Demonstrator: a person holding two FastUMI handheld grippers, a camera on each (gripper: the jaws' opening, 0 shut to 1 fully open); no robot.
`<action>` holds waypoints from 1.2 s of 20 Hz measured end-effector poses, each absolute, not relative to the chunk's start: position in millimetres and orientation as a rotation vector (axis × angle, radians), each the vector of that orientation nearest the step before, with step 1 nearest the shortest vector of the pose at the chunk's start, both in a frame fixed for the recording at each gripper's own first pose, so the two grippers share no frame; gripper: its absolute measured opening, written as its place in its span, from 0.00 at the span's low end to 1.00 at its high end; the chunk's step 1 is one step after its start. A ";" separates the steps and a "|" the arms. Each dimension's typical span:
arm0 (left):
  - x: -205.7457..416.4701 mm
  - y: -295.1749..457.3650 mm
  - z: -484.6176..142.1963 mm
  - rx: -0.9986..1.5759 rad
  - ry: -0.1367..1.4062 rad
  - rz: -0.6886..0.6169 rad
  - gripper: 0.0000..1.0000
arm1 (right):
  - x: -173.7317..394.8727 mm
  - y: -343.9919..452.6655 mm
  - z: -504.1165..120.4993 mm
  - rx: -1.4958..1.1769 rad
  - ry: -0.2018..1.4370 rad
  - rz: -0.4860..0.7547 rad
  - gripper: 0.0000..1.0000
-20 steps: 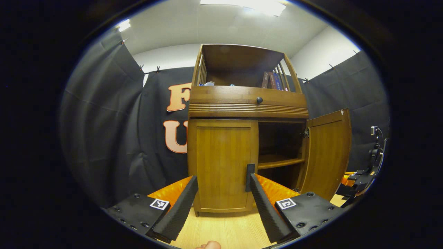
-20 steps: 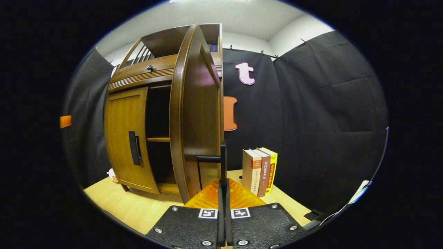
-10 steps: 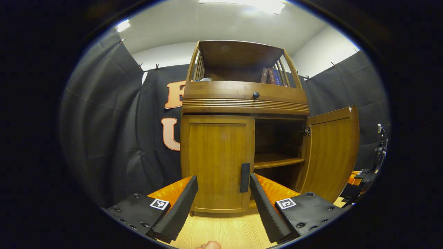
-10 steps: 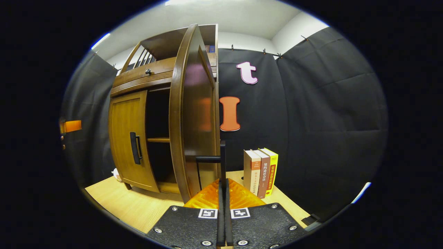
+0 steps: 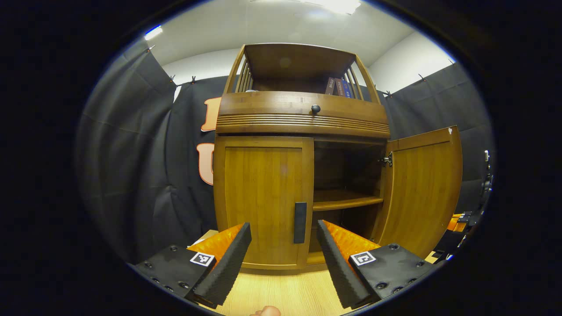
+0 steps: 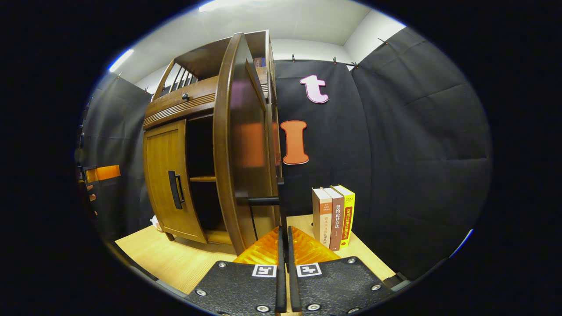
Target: Open the right door of the double-door shoe cabinet with the right hand, and open the left door with the left hand.
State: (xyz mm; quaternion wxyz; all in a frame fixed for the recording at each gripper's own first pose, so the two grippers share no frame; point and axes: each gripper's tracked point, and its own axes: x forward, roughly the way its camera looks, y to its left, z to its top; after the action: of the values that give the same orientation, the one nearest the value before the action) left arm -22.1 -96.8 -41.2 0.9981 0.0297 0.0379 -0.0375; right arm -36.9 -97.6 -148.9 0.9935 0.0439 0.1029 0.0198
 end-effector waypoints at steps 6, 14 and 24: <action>-3.0 -108.7 -53.0 0.067 0.082 -0.095 0.99 | -66.9 -138.4 -130.8 0.045 0.147 -0.048 0.20; 38.2 -127.1 -92.8 0.049 0.125 -0.128 0.99 | -77.4 -166.3 -110.7 -0.015 0.086 -0.134 0.73; 102.9 -135.3 -126.4 0.029 0.150 -0.147 0.99 | -64.8 -201.3 -107.3 0.023 0.057 -0.241 0.98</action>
State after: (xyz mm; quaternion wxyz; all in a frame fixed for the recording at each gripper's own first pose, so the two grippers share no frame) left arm 102.9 -135.3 -126.4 0.9944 0.0147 0.0750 -0.0733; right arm -64.8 -201.3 -107.3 0.9923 0.0113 0.0284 -0.1201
